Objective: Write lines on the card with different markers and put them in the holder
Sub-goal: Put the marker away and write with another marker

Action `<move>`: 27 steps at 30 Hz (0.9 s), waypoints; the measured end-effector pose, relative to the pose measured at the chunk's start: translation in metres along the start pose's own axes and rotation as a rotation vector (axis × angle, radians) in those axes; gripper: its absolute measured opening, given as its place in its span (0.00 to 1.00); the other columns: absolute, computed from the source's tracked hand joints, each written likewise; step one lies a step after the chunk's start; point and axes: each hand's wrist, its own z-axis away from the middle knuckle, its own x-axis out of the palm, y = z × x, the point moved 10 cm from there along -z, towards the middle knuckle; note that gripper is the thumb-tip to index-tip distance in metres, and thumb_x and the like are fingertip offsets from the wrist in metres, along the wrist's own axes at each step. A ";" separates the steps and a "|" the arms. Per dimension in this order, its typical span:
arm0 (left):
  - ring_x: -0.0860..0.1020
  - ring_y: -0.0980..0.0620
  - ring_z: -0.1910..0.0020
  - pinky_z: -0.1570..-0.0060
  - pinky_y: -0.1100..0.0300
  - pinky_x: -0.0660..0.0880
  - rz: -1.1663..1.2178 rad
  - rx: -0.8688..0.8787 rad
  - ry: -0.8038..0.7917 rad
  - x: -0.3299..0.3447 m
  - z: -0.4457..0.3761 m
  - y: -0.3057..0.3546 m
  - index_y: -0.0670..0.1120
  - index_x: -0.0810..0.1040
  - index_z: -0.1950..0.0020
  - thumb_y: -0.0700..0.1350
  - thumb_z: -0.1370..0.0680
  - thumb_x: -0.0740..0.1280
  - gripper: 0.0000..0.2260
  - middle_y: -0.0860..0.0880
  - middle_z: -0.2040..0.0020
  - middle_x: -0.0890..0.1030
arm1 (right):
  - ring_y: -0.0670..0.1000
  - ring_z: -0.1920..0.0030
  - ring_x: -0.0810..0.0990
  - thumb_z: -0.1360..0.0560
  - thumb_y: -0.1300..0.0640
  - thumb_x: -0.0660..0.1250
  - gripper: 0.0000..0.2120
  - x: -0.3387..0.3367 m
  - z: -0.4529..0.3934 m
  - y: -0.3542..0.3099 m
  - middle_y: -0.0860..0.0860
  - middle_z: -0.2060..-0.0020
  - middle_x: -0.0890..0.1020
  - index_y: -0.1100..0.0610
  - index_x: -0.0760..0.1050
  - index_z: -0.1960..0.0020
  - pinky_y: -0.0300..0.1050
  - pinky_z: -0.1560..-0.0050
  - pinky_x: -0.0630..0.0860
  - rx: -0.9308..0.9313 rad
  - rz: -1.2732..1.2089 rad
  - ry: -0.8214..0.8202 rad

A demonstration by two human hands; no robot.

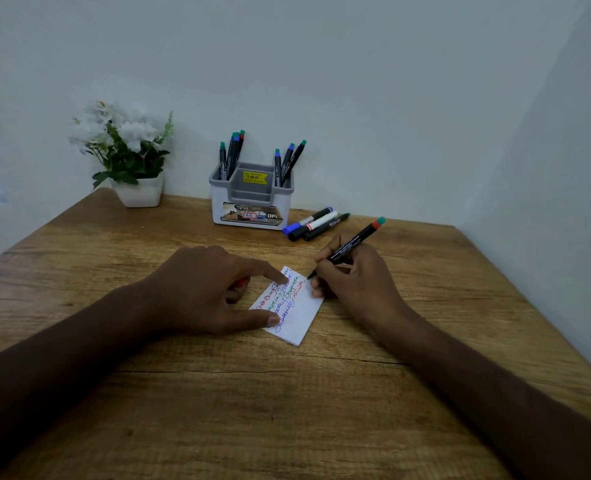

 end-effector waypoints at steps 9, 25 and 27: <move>0.76 0.57 0.66 0.65 0.62 0.69 -0.011 0.002 -0.013 0.000 0.001 0.002 0.73 0.66 0.28 0.79 0.31 0.55 0.32 0.56 0.68 0.75 | 0.50 0.64 0.88 0.19 0.62 0.68 0.05 -0.003 0.003 -0.008 0.54 0.64 0.87 0.53 0.78 0.50 0.47 0.56 0.86 -0.067 0.101 0.058; 0.76 0.59 0.65 0.69 0.64 0.65 0.069 -0.017 0.166 -0.015 0.002 -0.001 0.69 0.66 0.28 0.77 0.30 0.61 0.32 0.58 0.68 0.76 | 0.54 0.61 0.88 0.19 0.57 0.72 0.07 0.001 0.009 -0.003 0.59 0.61 0.89 0.62 0.84 0.51 0.48 0.52 0.86 0.040 -0.380 0.106; 0.77 0.59 0.65 0.69 0.65 0.65 0.155 -0.037 0.238 -0.022 0.004 -0.002 0.68 0.67 0.28 0.75 0.29 0.64 0.31 0.58 0.69 0.76 | 0.56 0.58 0.88 0.20 0.64 0.72 0.03 0.009 0.012 -0.006 0.60 0.58 0.89 0.63 0.84 0.51 0.49 0.49 0.87 0.028 -0.469 0.041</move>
